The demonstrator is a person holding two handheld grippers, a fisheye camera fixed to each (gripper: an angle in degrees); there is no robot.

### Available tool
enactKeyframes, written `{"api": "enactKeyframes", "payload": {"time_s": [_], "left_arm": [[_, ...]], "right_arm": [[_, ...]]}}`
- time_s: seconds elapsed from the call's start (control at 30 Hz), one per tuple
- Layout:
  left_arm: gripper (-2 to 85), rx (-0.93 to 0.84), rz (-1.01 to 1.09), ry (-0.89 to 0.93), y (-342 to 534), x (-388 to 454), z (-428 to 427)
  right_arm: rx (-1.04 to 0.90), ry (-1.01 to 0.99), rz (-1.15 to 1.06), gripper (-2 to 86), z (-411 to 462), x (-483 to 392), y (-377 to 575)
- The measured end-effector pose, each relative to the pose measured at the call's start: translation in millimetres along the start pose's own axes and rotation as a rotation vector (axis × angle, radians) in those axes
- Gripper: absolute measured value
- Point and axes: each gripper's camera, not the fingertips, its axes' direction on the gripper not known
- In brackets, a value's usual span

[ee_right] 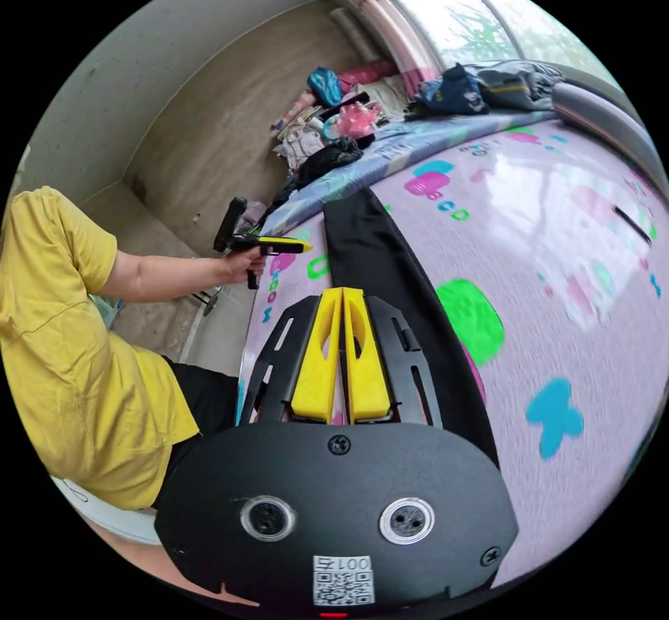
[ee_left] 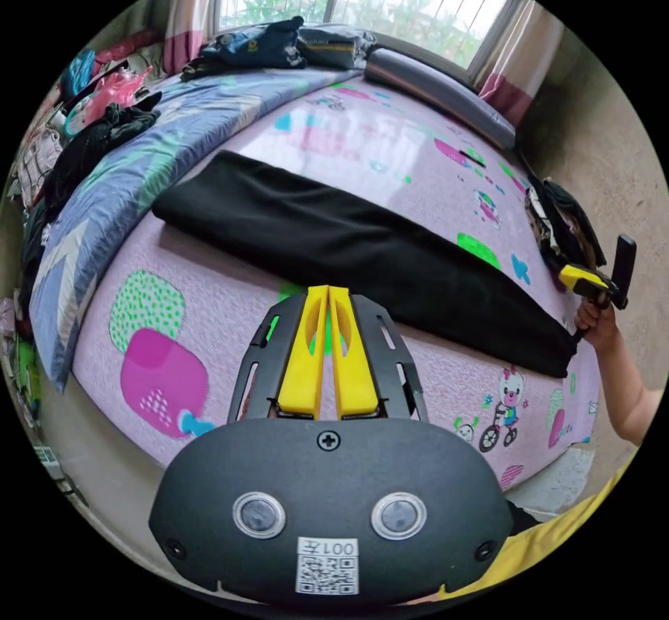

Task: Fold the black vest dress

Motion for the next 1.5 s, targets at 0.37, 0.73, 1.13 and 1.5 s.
{"api": "enactKeyframes", "payload": {"time_s": [0.37,0.73,1.13,1.5], "left_arm": [[-1.4,0.109,-0.042,0.328,-44,-206,84],[-0.6,0.188,-0.212,0.228,-18,-338,94],[7.9,0.165,-0.595,0.679,23,-456,158],[6.7,0.204,-0.648,0.785,17,-485,204]], "right_arm": [[-0.234,-0.071,0.093,0.1,243,44,-255],[-0.186,0.037,0.152,1.4,279,82,-390],[-0.561,-0.36,0.123,7.6,366,143,-522],[-0.673,-0.58,0.107,6.2,416,152,-586]]}}
